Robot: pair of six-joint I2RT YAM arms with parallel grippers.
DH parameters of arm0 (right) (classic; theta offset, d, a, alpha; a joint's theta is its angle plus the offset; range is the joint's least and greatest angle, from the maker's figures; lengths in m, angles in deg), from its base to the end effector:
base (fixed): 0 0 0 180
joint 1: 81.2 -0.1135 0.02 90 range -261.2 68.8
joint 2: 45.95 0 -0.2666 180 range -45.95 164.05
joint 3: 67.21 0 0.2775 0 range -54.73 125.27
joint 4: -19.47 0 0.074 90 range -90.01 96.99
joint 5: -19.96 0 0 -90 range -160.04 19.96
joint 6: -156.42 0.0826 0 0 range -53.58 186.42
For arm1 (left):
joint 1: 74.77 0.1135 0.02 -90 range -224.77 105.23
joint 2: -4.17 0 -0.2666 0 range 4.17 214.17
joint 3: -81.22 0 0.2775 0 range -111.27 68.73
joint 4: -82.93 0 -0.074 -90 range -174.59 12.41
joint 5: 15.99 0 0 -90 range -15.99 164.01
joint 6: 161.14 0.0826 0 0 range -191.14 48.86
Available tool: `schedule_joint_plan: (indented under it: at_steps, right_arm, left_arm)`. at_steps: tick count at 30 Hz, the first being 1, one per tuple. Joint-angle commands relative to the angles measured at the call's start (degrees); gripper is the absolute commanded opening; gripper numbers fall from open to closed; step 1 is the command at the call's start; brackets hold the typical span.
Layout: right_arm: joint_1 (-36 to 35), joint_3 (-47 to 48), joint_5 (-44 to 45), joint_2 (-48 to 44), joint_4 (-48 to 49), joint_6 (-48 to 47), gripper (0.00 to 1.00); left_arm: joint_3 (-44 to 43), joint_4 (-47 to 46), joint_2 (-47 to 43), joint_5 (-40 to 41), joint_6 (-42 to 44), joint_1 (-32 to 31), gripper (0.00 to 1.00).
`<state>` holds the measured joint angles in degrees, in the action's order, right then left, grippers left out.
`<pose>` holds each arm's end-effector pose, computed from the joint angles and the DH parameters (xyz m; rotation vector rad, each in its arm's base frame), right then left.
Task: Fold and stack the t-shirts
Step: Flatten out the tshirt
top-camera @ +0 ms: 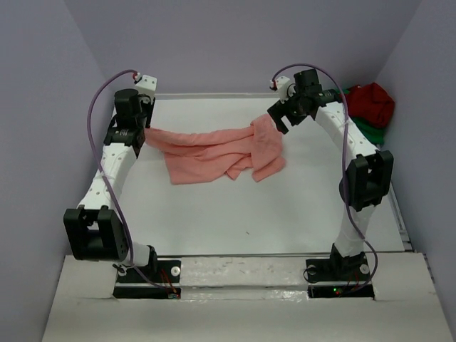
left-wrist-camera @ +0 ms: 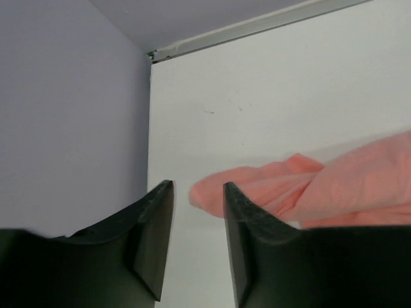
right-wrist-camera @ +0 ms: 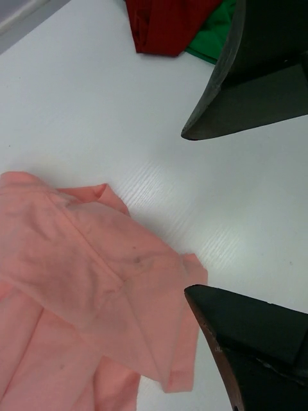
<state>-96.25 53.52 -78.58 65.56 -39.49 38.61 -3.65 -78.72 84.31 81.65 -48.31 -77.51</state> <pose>0.4722 0.1397 0.2872 -0.9484 2.2346 0.0812 0.4025 -0.0083 0.3623 0.3094 1.7953 0.3692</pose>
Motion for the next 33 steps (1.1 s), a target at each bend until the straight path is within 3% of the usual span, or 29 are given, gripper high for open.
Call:
schedule_joint_plan:
  at_steps: [1, 3, 8, 9, 10, 12, 13, 16, 22, 33]
  right_arm:
    - [0.28, 3.12, -0.61, -1.63, 2.71, 0.04, 1.0]
    - [0.28, 1.97, -0.61, -3.13, 2.8, 0.39, 1.0]
    - [0.28, -2.51, -3.85, -8.31, 1.04, 1.18, 0.97]
    - [0.28, -4.34, -4.12, -8.93, 0.69, 1.18, 0.92]
    - [0.28, -5.32, -4.56, -9.63, 0.34, 1.62, 0.79]
    - [0.28, -7.34, -5.96, -9.99, -0.28, 1.45, 0.68]
    - [0.28, -9.0, -6.58, -9.73, -0.8, 1.97, 0.55]
    - [0.28, -11.03, -9.3, -7.98, -1.24, 3.02, 0.39]
    - [0.28, -8.24, -14.31, -1.3, -3.26, 3.64, 0.36]
    - [-2.09, 5.39, -15.46, 10.92, -7.31, 2.5, 0.37]
  left_arm:
    - [-3.56, -4.37, -0.16, 2.64, 0.2, -1.3, 0.62]
    - [-3.21, -4.46, -0.86, 2.82, 0.55, -2.17, 0.73]
    - [-0.75, -4.55, -5.07, 2.73, 1.34, -2.79, 0.84]
    - [-0.22, -4.64, -5.78, 2.65, 1.6, -2.79, 0.86]
    - [1.0, -4.46, -7.35, 2.56, 1.6, -2.79, 0.88]
    - [2.76, -4.55, -8.94, 1.85, 2.13, -2.79, 0.92]
    - [4.68, -4.55, -10.34, 1.85, 2.22, -2.79, 0.92]
    - [9.51, -5.07, -13.33, 1.85, 3.36, -2.71, 0.92]
    - [19.19, -8.68, -19.49, 5.36, 6.52, -1.39, 0.89]
    - [25.53, -7.01, -24.41, 5.72, 5.65, 1.34, 0.89]
